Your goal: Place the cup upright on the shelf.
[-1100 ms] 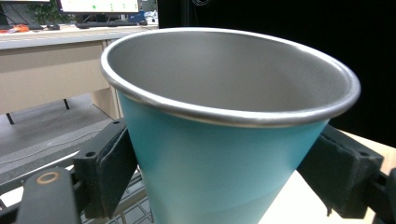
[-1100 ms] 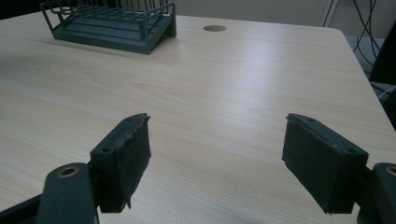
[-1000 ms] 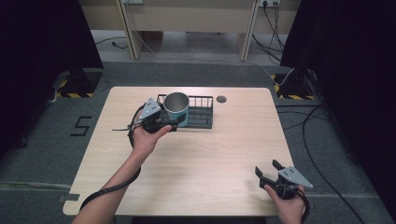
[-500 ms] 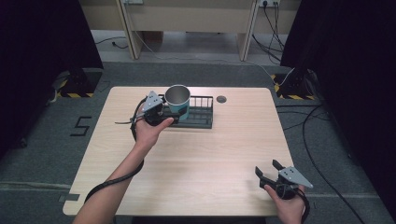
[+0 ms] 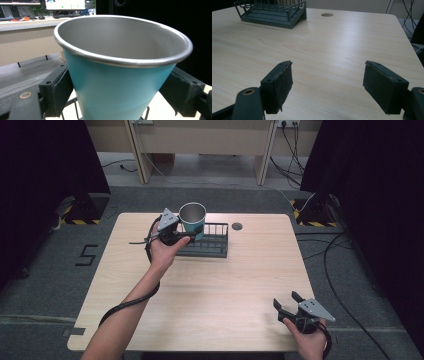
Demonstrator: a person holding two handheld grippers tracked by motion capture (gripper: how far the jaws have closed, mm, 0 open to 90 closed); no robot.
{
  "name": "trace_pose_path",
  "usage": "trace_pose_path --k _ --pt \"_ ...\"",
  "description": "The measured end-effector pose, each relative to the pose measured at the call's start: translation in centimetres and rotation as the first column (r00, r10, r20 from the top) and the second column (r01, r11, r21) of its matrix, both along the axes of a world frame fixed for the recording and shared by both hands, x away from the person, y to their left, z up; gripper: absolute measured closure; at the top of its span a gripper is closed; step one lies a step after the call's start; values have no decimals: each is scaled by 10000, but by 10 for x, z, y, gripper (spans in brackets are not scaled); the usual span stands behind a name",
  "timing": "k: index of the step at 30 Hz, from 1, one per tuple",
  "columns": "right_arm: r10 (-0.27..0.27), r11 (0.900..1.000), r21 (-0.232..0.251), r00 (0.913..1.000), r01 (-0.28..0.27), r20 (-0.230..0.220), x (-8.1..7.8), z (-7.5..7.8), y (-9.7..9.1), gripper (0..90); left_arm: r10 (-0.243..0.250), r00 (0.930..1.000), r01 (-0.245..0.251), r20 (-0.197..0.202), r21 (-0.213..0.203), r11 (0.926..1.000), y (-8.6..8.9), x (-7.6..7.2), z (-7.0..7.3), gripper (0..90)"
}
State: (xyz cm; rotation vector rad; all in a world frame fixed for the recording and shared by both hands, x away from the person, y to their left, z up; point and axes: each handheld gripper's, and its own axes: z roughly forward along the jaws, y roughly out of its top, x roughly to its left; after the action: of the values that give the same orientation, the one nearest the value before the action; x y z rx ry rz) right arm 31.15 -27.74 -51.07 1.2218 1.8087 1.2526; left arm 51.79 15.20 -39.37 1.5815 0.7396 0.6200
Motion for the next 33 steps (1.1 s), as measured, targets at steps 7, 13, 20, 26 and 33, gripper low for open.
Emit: trace_pose_path --k 7,13,20,26,33 --pt "42 10000 -36 10000 -42 8 0 0 0 243 166 9997 -165 -190 19 9999 -4 13 -1 162" --pt "47 10000 36 10000 -47 -33 0 0 0 243 304 9989 -304 -364 4 9995 -7 19 -5 162" --pt "45 10000 50 10000 -45 -57 0 0 0 243 447 9976 -442 -536 109 9990 -10 26 -10 162" --pt "68 10000 32 10000 -68 -38 0 0 0 243 631 9952 -615 -743 227 9978 -13 32 -16 162" --pt "105 9999 40 9999 -104 -40 0 0 0 243 805 9914 -781 -1031 273 9966 -17 38 -26 162"
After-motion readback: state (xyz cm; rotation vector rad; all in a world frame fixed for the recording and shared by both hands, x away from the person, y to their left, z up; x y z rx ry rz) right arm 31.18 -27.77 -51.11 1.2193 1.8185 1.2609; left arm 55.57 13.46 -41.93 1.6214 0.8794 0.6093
